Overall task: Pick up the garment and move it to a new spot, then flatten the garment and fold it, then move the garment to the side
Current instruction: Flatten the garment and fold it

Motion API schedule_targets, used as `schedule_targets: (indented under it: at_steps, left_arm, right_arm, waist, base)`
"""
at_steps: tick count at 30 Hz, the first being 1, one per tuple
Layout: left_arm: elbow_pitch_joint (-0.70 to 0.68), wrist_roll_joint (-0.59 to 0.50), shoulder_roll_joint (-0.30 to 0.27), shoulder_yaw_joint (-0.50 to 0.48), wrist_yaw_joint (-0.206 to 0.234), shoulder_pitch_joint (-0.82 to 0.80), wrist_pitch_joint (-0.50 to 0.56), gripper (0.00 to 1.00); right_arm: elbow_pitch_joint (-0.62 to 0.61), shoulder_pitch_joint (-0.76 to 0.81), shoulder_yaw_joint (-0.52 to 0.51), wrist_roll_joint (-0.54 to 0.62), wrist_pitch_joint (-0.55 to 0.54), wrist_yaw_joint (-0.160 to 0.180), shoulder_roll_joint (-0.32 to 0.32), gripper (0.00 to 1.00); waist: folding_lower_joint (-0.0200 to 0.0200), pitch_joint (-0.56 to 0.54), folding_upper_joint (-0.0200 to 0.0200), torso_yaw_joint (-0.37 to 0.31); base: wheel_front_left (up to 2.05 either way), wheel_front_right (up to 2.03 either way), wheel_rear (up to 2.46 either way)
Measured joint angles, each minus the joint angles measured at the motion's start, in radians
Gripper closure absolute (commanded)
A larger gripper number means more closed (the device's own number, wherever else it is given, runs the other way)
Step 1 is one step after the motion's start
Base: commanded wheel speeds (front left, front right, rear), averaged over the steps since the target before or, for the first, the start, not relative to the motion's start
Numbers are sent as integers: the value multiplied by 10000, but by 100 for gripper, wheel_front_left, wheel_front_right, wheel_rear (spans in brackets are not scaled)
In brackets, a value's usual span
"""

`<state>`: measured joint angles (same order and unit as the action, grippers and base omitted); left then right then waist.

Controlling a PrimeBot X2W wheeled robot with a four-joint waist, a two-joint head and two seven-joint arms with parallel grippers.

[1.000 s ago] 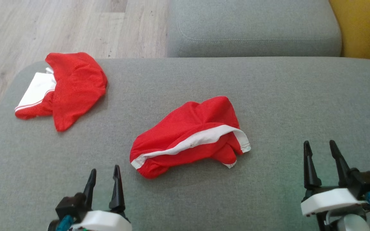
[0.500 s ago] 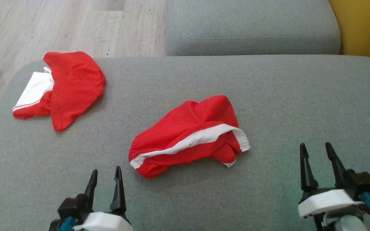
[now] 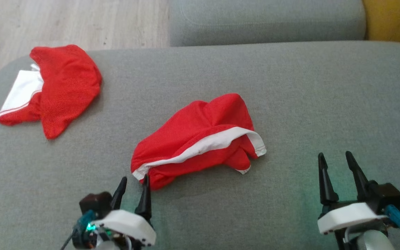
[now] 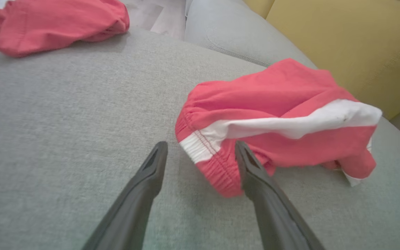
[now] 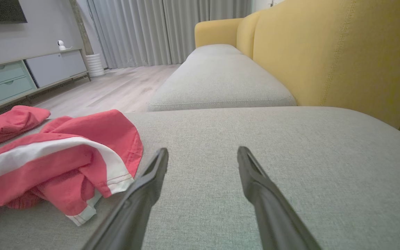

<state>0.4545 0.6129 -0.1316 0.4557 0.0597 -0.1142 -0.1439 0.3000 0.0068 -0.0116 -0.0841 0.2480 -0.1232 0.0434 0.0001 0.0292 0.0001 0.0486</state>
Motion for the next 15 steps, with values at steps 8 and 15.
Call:
schedule_targets:
  at_steps: [8, 15]
  left_arm:
    - [591, 1085, 456, -90, -525, -631, 472, 0]
    - [1127, 1473, 510, -387, -424, -697, 560, 0]
  right_arm:
    - [-6, -369, 35, 151, 0, 0, 2, 0]
    - [-4, -378, 33, 151, 0, 0, 2, 0]
  waist:
    - [1, 409, 0, -357]
    - [0, 551, 0, -540]
  base:
    - [0, 0, 0]
    - [0, 0, 0]
